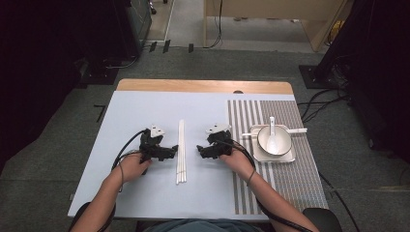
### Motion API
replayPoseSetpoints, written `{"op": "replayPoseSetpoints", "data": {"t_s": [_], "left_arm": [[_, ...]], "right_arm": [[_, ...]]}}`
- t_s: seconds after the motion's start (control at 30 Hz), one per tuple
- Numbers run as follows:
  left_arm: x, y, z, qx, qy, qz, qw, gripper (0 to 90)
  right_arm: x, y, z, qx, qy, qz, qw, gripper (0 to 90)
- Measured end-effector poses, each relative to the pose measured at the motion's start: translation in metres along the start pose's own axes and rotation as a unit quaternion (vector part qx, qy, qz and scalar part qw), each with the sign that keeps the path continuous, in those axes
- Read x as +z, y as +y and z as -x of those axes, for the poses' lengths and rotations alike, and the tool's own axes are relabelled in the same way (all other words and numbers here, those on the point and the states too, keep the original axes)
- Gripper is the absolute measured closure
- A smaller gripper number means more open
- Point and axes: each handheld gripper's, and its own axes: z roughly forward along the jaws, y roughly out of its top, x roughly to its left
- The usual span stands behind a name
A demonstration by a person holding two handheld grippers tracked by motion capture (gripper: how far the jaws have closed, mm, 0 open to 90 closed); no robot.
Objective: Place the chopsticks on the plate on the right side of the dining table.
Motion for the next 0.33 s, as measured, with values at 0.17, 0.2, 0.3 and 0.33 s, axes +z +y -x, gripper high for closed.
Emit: {"op": "replayPoseSetpoints", "data": {"t_s": [0.17,0.2,0.3,0.33], "left_arm": [[0.0000,-0.0001,0.0000,0.000,0.000,0.000,1.0000,7.8],[0.0000,-0.0001,0.0000,0.000,0.000,0.000,1.0000,7.8],[-0.0001,-0.0001,0.0000,0.000,0.000,0.000,1.0000,7.8],[0.0000,0.0000,0.0000,0.000,0.000,0.000,1.0000,7.8]], "right_arm": [[0.0002,-0.0001,-0.0003,-0.001,-0.002,0.000,1.0000,13.4],[0.0003,-0.0001,-0.0003,-0.001,-0.002,0.000,1.0000,13.4],[0.0003,-0.0001,-0.0004,-0.002,-0.003,-0.001,1.0000,13.3],[0.0004,-0.0001,-0.0004,-0.003,-0.002,0.000,1.0000,13.3]]}}
